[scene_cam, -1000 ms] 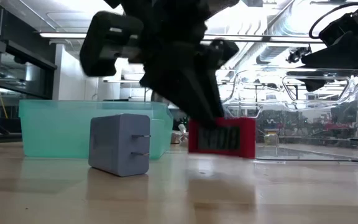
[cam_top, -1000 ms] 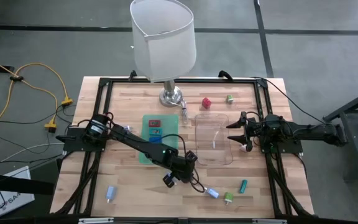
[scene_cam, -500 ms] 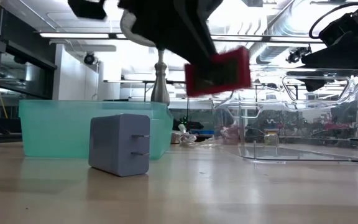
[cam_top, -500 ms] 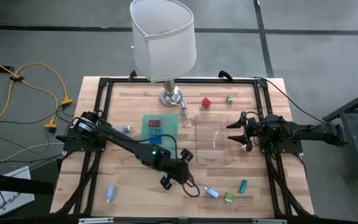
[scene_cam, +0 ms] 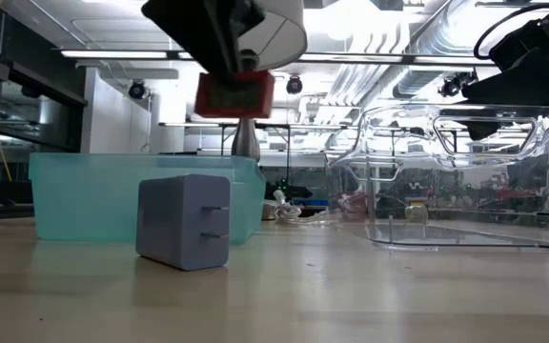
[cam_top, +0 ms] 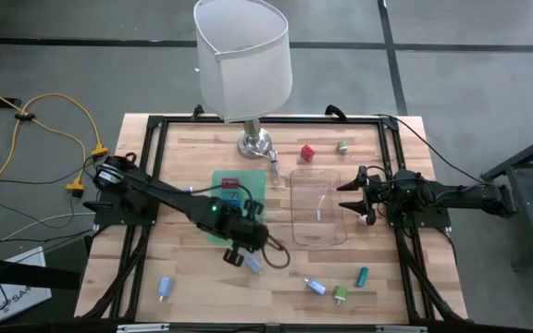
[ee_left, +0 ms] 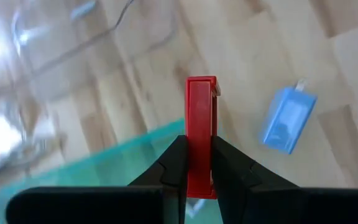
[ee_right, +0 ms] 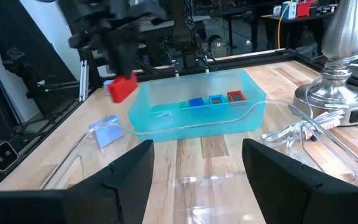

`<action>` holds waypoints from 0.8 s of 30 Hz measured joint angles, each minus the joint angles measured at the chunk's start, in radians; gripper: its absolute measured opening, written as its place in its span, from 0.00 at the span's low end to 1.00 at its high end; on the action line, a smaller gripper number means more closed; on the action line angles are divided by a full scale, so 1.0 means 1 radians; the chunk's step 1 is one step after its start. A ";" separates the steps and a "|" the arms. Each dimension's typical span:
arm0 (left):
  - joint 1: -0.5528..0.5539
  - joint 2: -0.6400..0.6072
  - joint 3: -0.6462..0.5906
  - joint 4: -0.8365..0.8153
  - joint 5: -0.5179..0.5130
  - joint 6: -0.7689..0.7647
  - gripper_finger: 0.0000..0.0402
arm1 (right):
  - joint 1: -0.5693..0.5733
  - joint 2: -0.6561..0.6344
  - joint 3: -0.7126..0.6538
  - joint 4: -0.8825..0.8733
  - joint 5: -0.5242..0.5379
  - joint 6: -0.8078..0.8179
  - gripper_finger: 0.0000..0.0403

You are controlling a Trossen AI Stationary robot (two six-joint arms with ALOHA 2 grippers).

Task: Pick & Place Office items
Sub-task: Put the red digital clock into the green bin

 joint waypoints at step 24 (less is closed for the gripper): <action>0.230 -0.222 -0.413 0.182 0.288 -0.297 0.12 | 0.000 0.000 0.000 0.000 0.000 0.000 0.58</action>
